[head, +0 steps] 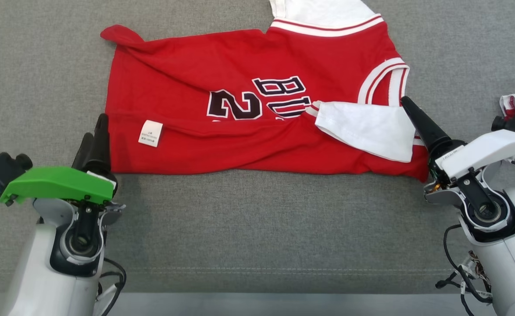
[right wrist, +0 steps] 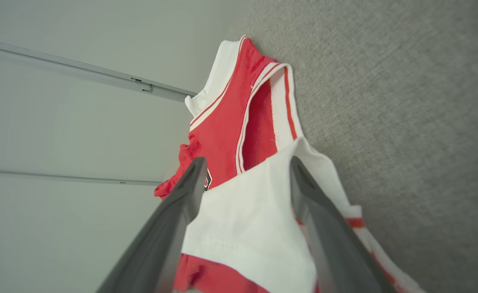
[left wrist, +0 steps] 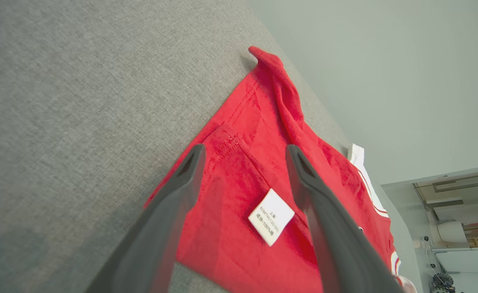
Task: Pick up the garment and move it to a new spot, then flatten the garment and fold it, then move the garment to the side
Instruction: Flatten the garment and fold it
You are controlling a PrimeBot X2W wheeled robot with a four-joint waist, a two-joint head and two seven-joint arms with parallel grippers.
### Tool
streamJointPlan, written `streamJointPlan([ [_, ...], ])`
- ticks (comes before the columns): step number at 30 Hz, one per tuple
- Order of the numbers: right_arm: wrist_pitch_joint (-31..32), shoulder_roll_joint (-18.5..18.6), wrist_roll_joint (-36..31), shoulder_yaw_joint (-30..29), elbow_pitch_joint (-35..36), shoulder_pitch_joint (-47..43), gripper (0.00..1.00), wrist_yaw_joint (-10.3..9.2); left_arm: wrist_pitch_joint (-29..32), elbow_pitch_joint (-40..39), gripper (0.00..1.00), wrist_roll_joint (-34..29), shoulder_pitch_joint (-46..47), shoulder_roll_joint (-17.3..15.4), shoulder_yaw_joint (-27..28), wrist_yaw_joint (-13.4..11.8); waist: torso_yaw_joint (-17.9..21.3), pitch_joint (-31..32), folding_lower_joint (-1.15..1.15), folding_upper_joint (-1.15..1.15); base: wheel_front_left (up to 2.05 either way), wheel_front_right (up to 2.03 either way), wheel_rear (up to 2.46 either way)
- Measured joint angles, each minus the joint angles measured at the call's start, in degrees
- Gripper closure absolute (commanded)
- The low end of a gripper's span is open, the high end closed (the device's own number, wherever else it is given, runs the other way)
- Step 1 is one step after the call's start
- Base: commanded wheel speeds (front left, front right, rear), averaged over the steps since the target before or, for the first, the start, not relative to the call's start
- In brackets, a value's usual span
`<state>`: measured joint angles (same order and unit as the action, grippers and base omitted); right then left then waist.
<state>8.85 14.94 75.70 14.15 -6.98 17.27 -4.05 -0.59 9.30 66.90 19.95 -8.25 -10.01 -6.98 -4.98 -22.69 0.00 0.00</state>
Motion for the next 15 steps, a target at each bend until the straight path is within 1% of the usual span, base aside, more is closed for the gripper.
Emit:
streamJointPlan([
  [2,-0.1,0.0,0.7,-0.5,-0.7,-0.9,0.00,0.52,-0.6,1.0,0.00,0.4,-1.7,0.3,0.5,0.5,0.2,1.3,0.00,0.00,0.00,0.00,0.00],
  [7,-0.8,0.9,1.4,-2.5,-1.6,-4.3,0.00,0.62,-1.6,1.6,0.00,0.8,-5.4,0.7,0.8,1.0,0.8,4.0,0.00,0.00,0.00,0.00,0.00],
  [11,-1.9,1.8,2.2,-4.7,-1.4,-7.4,0.00,1.01,-2.0,2.1,0.00,3.3,-7.8,2.9,0.8,1.0,1.3,6.4,0.00,0.00,0.00,0.00,0.00],
  [13,-2.1,1.6,2.6,-4.7,-1.0,-9.0,0.00,1.01,-2.0,2.3,0.00,4.2,-9.0,3.8,0.9,1.0,1.5,7.5,0.00,0.00,0.00,0.00,0.00],
  [15,-2.1,1.0,2.8,-4.1,-0.4,-10.5,0.00,1.01,-1.7,2.3,0.00,4.7,-10.3,3.9,1.0,1.0,1.7,8.5,0.00,0.00,0.00,0.00,0.00],
])
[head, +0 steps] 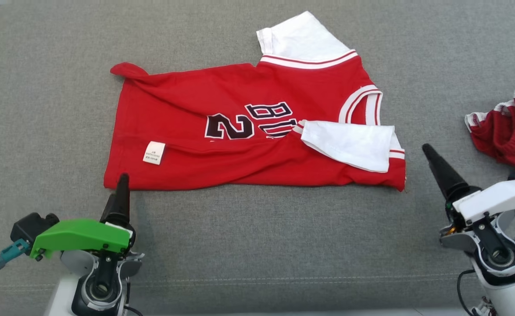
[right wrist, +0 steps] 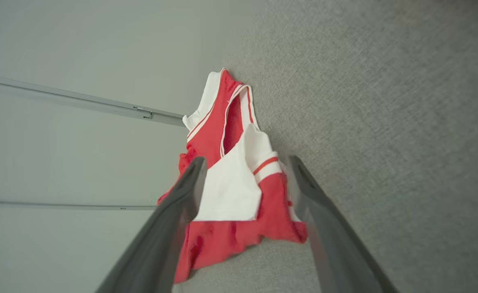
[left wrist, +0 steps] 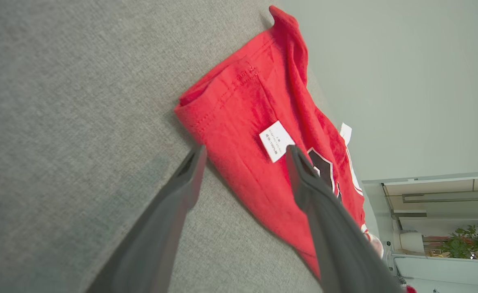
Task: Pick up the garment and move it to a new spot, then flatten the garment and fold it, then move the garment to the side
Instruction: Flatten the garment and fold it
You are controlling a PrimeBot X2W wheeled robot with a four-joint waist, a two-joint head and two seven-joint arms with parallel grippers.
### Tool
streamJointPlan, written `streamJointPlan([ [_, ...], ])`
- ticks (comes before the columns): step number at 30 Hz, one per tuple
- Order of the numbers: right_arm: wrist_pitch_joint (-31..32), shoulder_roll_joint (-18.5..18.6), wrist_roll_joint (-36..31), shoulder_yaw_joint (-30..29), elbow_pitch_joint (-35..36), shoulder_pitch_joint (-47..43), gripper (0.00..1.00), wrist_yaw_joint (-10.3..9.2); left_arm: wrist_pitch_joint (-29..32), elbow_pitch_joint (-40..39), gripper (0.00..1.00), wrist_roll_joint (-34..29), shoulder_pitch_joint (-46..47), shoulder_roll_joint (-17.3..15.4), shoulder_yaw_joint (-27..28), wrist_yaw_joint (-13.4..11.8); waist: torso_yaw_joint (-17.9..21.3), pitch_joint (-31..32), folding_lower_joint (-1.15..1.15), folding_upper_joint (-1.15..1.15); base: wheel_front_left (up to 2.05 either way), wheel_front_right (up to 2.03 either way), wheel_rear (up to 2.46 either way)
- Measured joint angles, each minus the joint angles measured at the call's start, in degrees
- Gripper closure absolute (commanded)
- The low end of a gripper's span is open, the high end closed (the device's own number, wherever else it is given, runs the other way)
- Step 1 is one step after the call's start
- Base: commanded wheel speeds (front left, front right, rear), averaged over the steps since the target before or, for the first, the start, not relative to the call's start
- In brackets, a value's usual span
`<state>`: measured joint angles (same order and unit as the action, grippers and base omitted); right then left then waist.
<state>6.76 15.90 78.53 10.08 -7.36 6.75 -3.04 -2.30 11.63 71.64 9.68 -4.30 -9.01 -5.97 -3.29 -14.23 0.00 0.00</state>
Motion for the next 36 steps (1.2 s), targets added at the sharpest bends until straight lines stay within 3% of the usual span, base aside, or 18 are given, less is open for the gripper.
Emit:
streamJointPlan([
  [12,0.4,-5.1,1.7,4.7,2.0,-5.6,0.00,0.57,1.5,0.6,0.00,2.3,-1.0,0.1,0.2,0.0,0.7,0.1,0.00,0.00,0.00,0.00,0.00],
  [34,-2.3,-6.5,1.0,3.8,2.5,-2.8,0.00,1.01,2.7,3.3,0.00,3.1,4.7,0.1,0.1,-0.1,0.7,-5.3,0.00,0.00,0.00,0.00,0.00],
  [35,-2.5,-6.5,1.0,3.7,2.4,-2.6,0.08,1.01,2.7,3.5,0.00,3.1,4.9,0.1,0.1,0.0,0.7,-5.4,0.00,0.00,0.00,0.00,0.00],
  [36,-2.7,-6.6,1.0,3.6,2.3,-2.4,0.24,1.02,2.7,3.7,0.00,3.1,5.0,0.1,0.1,0.0,0.7,-5.5,0.00,0.00,0.00,0.00,0.00],
])
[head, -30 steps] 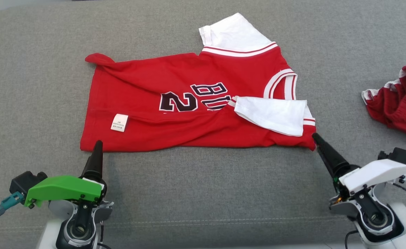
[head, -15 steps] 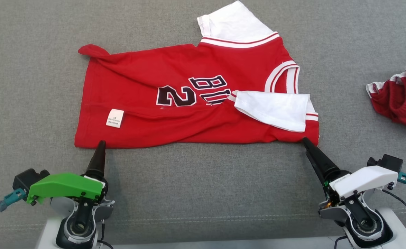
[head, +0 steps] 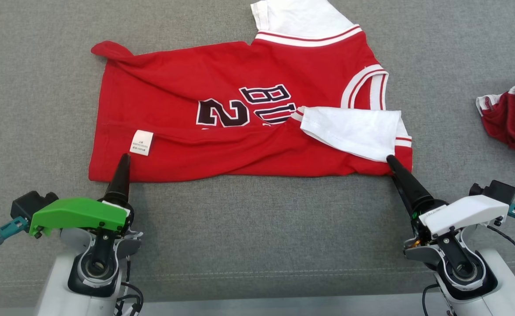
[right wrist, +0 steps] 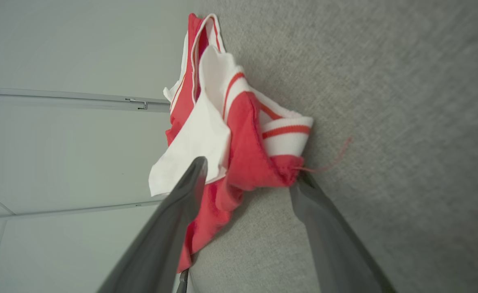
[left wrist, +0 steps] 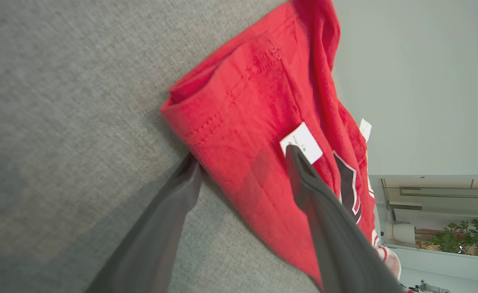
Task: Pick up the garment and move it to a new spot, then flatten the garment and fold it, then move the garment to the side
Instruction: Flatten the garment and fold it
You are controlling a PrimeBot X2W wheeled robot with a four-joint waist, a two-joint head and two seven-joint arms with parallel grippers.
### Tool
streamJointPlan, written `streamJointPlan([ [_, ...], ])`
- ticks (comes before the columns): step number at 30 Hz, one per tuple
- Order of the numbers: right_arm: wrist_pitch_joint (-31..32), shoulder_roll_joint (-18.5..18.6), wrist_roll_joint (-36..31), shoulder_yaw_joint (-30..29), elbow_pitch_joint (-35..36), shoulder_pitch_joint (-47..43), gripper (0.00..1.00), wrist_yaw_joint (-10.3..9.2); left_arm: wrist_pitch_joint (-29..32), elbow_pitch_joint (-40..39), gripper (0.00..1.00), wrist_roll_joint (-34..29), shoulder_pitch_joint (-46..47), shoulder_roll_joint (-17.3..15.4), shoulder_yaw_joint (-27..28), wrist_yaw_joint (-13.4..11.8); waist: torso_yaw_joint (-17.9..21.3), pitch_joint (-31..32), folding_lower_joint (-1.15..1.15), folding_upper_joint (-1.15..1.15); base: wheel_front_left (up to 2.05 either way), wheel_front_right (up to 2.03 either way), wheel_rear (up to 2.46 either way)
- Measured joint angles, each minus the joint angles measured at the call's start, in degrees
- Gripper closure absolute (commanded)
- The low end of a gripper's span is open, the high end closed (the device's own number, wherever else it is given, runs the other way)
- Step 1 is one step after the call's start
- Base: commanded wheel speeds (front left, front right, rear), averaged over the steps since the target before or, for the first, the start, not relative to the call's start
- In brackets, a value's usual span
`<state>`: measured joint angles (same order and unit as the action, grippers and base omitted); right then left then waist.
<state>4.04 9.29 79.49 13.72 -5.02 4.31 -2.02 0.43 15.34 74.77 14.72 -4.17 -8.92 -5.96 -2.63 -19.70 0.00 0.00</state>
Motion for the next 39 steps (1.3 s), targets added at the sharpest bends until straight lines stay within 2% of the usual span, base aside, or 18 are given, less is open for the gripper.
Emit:
streamJointPlan([
  [1,0.0,-0.1,0.0,0.0,0.0,0.0,0.41,0.12,0.0,0.1,0.00,0.0,0.1,0.0,0.0,0.2,0.0,-0.1,0.00,0.00,0.00,0.00,0.00],
  [2,0.0,-0.2,0.0,0.0,-0.1,0.0,0.53,0.25,0.0,0.3,0.00,0.0,0.2,0.0,0.0,0.5,0.0,-0.1,0.00,0.00,0.00,0.00,0.00],
  [4,-0.1,-0.3,0.0,0.0,-0.4,0.0,0.54,0.47,0.0,0.6,0.18,0.0,0.4,0.1,0.0,0.5,-0.1,-0.2,0.00,0.00,0.00,0.00,0.00],
  [6,-0.3,-0.4,0.0,0.0,-0.7,0.0,0.51,0.49,-0.1,0.9,0.31,0.0,0.6,0.1,0.0,0.5,-0.1,-0.3,0.00,0.00,0.00,0.00,0.00],
  [8,-0.5,-0.5,0.0,-0.1,-1.0,0.0,0.52,0.51,-0.1,1.2,0.49,0.0,0.7,0.1,0.2,0.9,-0.1,-0.3,0.00,0.00,0.00,0.00,0.00],
  [13,-1.0,-0.8,0.0,-0.5,-1.3,0.0,0.56,0.96,-0.1,2.0,0.55,0.0,0.8,0.1,0.4,1.5,-0.1,-0.5,0.00,0.00,0.00,0.00,0.00],
  [15,-1.0,-0.8,0.0,-0.6,-1.5,0.0,0.67,1.03,-0.1,2.3,0.62,0.0,0.9,0.1,0.4,1.9,-0.1,-0.5,0.00,0.00,0.00,0.00,0.00],
  [16,-1.1,-0.8,0.0,-0.7,-1.7,0.0,0.81,1.36,-0.1,2.4,0.70,0.0,1.0,0.1,0.5,2.0,0.0,-0.5,0.00,0.00,0.00,0.00,0.00],
  [18,-1.4,-0.8,0.0,-0.8,-1.9,0.2,0.90,1.49,-0.2,2.7,0.77,0.0,1.3,0.1,0.5,2.3,0.0,-0.4,0.00,0.00,0.00,0.00,0.00],
  [19,-1.5,-0.7,0.0,-0.8,-2.0,0.3,0.97,1.52,-0.2,2.8,0.84,0.0,1.6,0.1,0.6,2.5,0.0,-0.3,0.00,0.00,0.00,0.00,0.00],
  [20,-1.5,-0.6,0.0,-0.8,-2.0,0.5,1.00,1.62,-0.2,2.9,0.89,0.0,1.8,0.1,0.6,2.5,0.0,-0.3,0.00,0.00,0.00,0.00,0.00],
  [21,-1.5,-0.5,0.0,-0.9,-2.1,0.7,1.00,1.98,-0.2,3.0,0.96,0.0,2.0,0.1,0.7,2.7,0.1,-0.2,0.00,0.00,0.00,0.00,0.00],
  [22,-1.5,-0.4,0.0,-1.0,-2.2,1.0,1.00,2.10,-0.3,3.1,1.00,0.0,2.1,0.1,0.8,3.0,0.1,-0.1,0.00,0.00,0.00,0.00,0.00],
  [29,-0.6,2.5,-0.6,-2.4,-0.7,2.9,1.00,3.22,-2.0,2.6,1.00,1.2,2.3,0.3,2.7,4.5,-0.1,1.5,0.00,0.00,0.00,0.00,0.00],
  [36,0.2,4.3,0.5,-4.1,0.4,3.3,1.00,3.24,-2.6,2.2,1.00,2.6,1.8,1.4,2.8,5.8,-1.0,3.2,0.00,0.00,0.00,0.00,0.00],
  [39,1.5,4.3,1.3,-3.4,0.6,2.3,1.00,2.94,-2.6,2.5,0.93,2.6,0.7,1.4,2.4,5.5,-1.7,3.6,0.00,0.00,0.00,0.00,0.00],
])
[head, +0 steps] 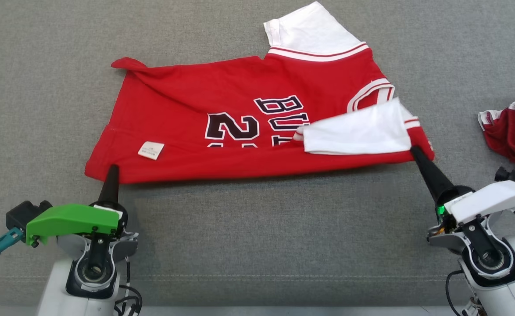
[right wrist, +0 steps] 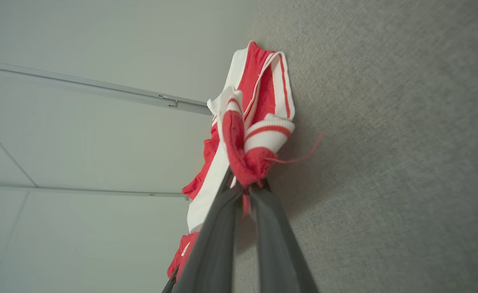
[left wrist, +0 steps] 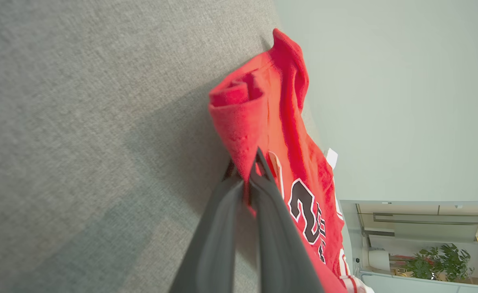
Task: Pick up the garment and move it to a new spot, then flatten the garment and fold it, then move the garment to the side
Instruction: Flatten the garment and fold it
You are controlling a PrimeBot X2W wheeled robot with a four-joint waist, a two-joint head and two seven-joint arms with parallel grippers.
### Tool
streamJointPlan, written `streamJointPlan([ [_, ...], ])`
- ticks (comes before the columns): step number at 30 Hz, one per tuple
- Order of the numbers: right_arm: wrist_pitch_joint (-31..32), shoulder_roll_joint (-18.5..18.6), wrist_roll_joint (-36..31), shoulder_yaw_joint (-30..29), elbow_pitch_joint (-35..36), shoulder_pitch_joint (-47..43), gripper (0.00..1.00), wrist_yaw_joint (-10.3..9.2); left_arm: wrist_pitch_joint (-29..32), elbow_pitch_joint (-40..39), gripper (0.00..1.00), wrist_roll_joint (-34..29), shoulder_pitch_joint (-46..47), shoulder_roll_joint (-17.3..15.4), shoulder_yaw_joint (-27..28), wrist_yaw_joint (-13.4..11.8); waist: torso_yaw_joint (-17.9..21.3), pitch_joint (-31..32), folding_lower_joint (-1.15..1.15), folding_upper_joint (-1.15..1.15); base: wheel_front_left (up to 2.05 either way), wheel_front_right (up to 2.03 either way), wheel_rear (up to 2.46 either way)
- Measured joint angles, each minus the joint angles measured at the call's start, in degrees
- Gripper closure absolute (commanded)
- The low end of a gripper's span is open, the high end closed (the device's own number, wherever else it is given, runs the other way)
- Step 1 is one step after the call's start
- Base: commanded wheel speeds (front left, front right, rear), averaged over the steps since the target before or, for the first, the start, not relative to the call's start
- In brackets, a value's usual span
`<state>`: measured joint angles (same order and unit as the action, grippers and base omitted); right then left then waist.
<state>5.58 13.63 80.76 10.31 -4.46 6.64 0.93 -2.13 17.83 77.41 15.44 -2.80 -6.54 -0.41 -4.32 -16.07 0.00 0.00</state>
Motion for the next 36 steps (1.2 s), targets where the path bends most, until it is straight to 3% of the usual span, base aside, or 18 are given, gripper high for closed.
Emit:
streamJointPlan([
  [5,1.6,-0.1,0.0,2.0,-1.2,-1.5,1.00,-1.04,0.0,0.1,0.95,0.0,-1.5,-0.2,0.1,-0.7,-0.4,0.1,0.00,0.00,0.00,0.00,0.00],
  [12,1.6,-0.4,-0.1,2.3,-0.3,-1.4,1.00,-0.85,-0.9,-0.8,0.97,-0.1,-1.5,-0.2,0.5,-0.7,-0.1,-0.3,0.00,0.00,0.00,0.00,0.00],
  [26,0.1,-0.3,0.0,0.1,8.2,-1.1,1.00,2.64,-4.4,-8.7,1.00,-4.3,-2.7,-2.5,0.4,0.5,0.5,4.1,0.00,0.00,0.00,0.00,0.00],
  [36,-0.1,-0.5,0.5,0.2,17.5,-1.9,1.00,3.27,-5.8,-20.0,1.00,-7.1,-6.4,-4.4,1.0,-0.4,1.0,9.9,0.00,0.00,0.00,0.00,0.00],
])
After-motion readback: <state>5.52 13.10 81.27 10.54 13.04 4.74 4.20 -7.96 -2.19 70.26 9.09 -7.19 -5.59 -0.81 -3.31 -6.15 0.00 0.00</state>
